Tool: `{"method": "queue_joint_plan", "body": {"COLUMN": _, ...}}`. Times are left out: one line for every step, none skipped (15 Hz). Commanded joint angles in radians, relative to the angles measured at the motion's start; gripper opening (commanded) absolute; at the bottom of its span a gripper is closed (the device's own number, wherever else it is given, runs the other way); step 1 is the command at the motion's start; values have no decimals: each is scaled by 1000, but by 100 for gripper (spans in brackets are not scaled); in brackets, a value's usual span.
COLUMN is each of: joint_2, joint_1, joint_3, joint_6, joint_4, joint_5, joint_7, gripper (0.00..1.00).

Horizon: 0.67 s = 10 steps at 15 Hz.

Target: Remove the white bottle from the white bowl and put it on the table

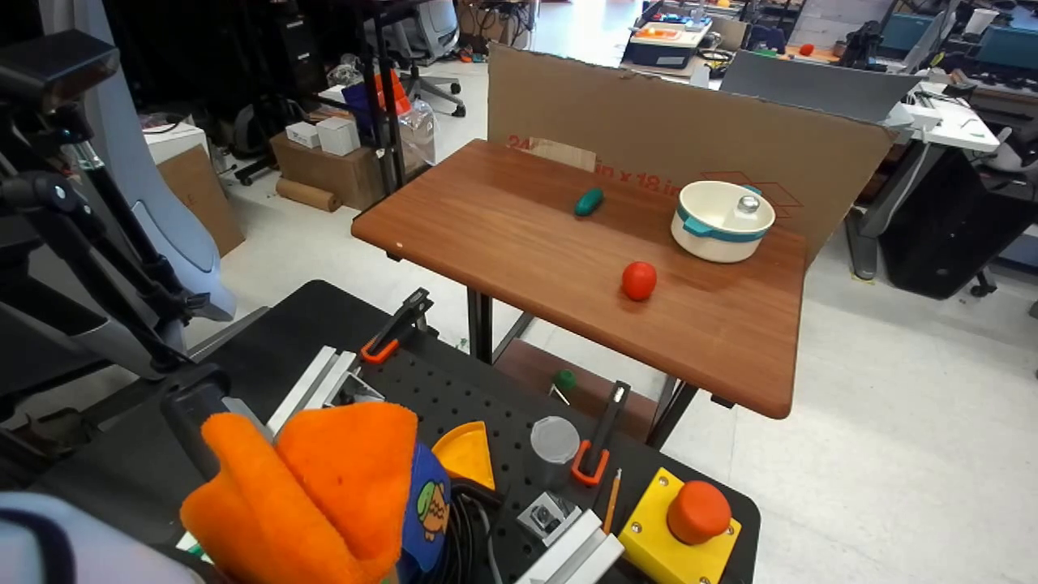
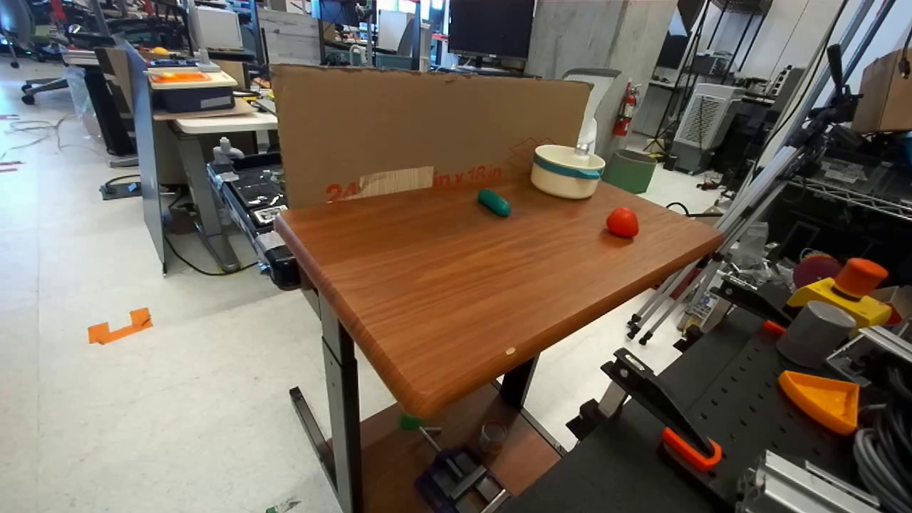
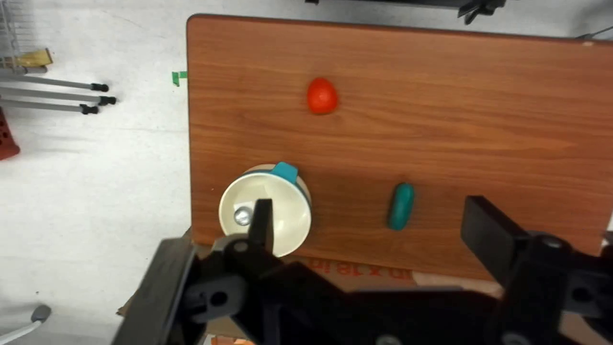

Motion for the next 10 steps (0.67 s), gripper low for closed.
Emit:
{"method": "queue_joint_plan", "body": {"joint_2": 234, "joint_1": -35, "joint_3": -22, "joint_6": 31, "joint_4": 234, "joint_5": -49, "joint_7": 7, "gripper": 100}}
{"method": "queue_joint_plan", "body": {"joint_2": 290, "joint_1": -44, "joint_3": -27, "joint_6": 43, "joint_4": 285, "joint_5": -47, "joint_7": 0, "gripper": 100}}
{"method": "queue_joint_plan", "body": {"joint_2": 344, "joint_1": -50, "joint_3": -32, "joint_6": 58, "joint_4": 330, "joint_5": -46, "joint_7": -1, "gripper": 100}}
{"method": "queue_joint_plan", "body": {"joint_2": 399, "joint_1": -55, "joint_3": -34, "joint_6": 75, "joint_4": 374, "joint_5": -38, "joint_7": -3, "gripper": 100}}
{"method": "queue_joint_plan", "body": {"joint_2": 459, "joint_1": -63, "joint_3": -32, "joint_6": 70, "joint_4": 422, "joint_5": -17, "joint_7": -11, "gripper": 100}}
{"method": "queue_joint_plan", "body": {"joint_2": 514, "joint_1": -68, "joint_3": -31, "joint_6": 52, "joint_4": 471, "joint_5": -3, "joint_7": -11, "gripper": 100}}
{"method": "queue_joint_plan", "body": {"joint_2": 567, "joint_1": -78, "joint_3": -26, "joint_6": 42, "joint_4": 515, "joint_5": 25, "joint_7": -11, "gripper": 100}}
{"method": "queue_joint_plan", "body": {"joint_2": 618, "joint_1": -87, "joint_3": -22, "joint_6": 31, "joint_4": 556, "joint_5": 45, "joint_7": -21, "gripper": 100}}
{"method": "queue_joint_plan", "body": {"joint_2": 666, "joint_1": -95, "joint_3": -18, "joint_6": 24, "joint_4": 593, "joint_5": 71, "joint_7": -15, "gripper": 100}}
{"method": "queue_joint_plan", "body": {"joint_2": 710, "joint_1": -106, "joint_3": -14, "joint_6": 16, "joint_4": 624, "joint_5": 99, "joint_7": -18, "gripper": 100}}
